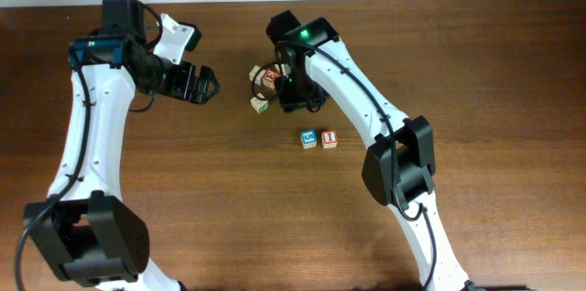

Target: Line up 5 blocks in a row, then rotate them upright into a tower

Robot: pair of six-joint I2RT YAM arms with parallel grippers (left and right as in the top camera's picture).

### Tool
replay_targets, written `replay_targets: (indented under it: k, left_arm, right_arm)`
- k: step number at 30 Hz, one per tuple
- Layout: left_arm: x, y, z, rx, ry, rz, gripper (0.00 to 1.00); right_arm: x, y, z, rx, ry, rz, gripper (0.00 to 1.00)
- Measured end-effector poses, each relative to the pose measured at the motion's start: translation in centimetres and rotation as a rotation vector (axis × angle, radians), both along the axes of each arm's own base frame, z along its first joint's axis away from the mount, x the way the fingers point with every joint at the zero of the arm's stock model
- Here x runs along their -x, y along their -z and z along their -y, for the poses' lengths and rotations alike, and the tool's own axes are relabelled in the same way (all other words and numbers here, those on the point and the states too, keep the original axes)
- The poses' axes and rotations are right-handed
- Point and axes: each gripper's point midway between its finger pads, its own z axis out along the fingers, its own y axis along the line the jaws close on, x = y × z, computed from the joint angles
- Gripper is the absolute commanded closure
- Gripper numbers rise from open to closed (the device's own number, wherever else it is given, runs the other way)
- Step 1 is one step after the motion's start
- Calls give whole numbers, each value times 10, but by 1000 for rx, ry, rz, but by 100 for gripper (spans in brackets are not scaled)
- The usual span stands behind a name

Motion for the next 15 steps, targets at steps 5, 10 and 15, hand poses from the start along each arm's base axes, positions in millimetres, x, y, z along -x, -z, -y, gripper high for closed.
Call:
replay_targets:
  k: [5, 10, 15]
  left_arm:
    - [0, 0, 0, 0, 0, 0, 1]
    - [0, 0, 0, 0, 0, 0, 1]
    - [-4, -2, 0, -1, 0, 18, 1]
  right_arm:
    - [-25, -6, -25, -111, 29, 93, 56]
    - [-46, -14, -52, -197, 46, 194, 55]
    - [-42, -3, -79, -223, -15, 219, 55]
